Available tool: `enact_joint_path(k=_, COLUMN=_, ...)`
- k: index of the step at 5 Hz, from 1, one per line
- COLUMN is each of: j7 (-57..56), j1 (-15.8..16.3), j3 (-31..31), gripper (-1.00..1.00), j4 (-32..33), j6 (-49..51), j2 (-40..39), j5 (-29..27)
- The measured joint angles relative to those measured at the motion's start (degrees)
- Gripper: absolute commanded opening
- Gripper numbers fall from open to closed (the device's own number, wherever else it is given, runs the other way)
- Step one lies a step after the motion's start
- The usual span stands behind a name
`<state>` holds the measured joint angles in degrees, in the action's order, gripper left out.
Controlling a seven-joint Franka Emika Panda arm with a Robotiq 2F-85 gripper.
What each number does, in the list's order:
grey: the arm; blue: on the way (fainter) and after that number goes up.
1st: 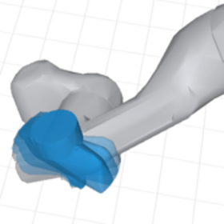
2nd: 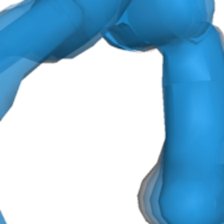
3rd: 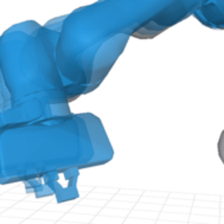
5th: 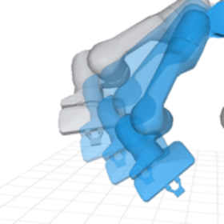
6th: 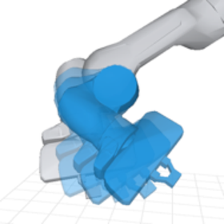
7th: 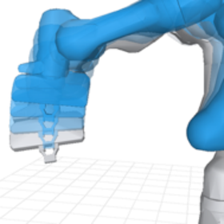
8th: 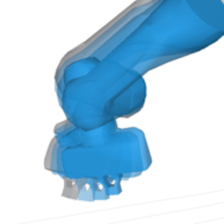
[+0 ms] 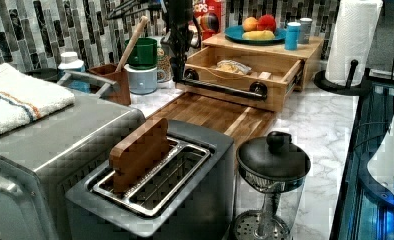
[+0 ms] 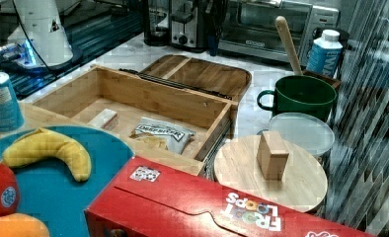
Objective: Close the drawer.
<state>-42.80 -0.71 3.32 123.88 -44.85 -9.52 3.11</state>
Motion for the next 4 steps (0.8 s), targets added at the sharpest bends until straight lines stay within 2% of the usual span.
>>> enact_joint_path(k=4, j7=-4.4, j1=-0.9, j3=-2.3, gripper=-1.00, j4=6.0, j6=-1.8, j2=-5.3, j5=0.2)
